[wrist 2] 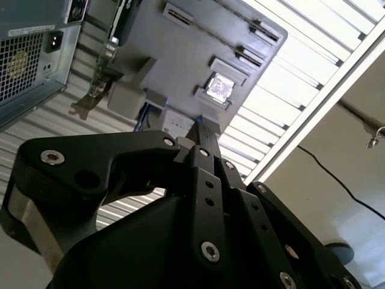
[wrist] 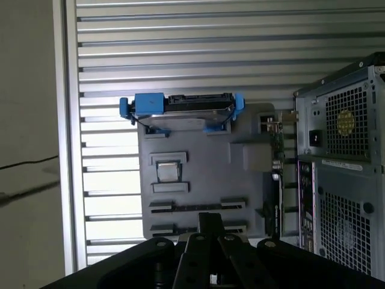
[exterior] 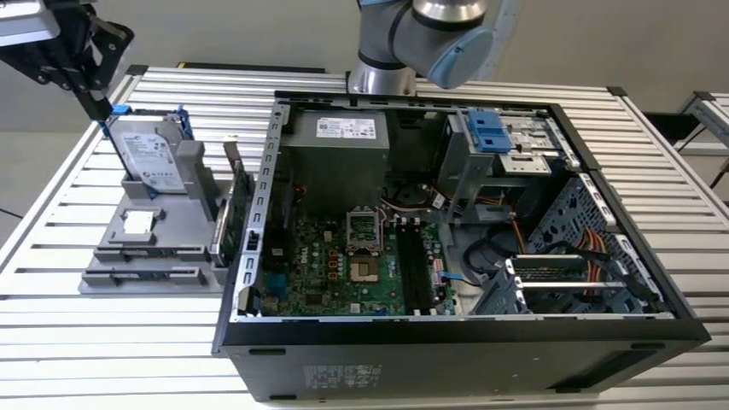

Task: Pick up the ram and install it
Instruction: 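Reach for the ram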

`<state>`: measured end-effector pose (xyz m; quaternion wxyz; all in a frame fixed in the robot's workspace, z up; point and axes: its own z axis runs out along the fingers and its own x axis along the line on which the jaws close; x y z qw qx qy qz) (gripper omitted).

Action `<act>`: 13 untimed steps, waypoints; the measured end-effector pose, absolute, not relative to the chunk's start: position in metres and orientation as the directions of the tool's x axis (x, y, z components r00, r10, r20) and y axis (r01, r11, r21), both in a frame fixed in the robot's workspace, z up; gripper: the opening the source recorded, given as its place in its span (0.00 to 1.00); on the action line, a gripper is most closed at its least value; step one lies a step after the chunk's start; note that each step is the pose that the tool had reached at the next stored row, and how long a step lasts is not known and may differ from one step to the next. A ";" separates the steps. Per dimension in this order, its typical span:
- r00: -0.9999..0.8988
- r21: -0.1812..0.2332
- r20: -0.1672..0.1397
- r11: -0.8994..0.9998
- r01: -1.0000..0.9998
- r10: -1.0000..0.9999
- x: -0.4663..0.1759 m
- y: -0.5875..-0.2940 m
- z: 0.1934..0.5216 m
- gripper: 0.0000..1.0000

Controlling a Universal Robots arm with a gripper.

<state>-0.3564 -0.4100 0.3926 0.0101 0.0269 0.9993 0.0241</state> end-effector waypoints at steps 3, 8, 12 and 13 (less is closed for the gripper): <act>-0.998 0.049 -0.019 0.997 0.053 0.054 -0.356 -0.415 0.393 0.00; -0.998 0.049 -0.019 0.997 0.053 0.054 -0.356 -0.425 0.393 0.00; -0.998 0.049 -0.019 0.997 0.053 0.054 -0.356 -0.432 0.393 0.00; -0.998 0.049 -0.019 0.997 0.053 0.054 -0.356 -0.434 0.393 0.00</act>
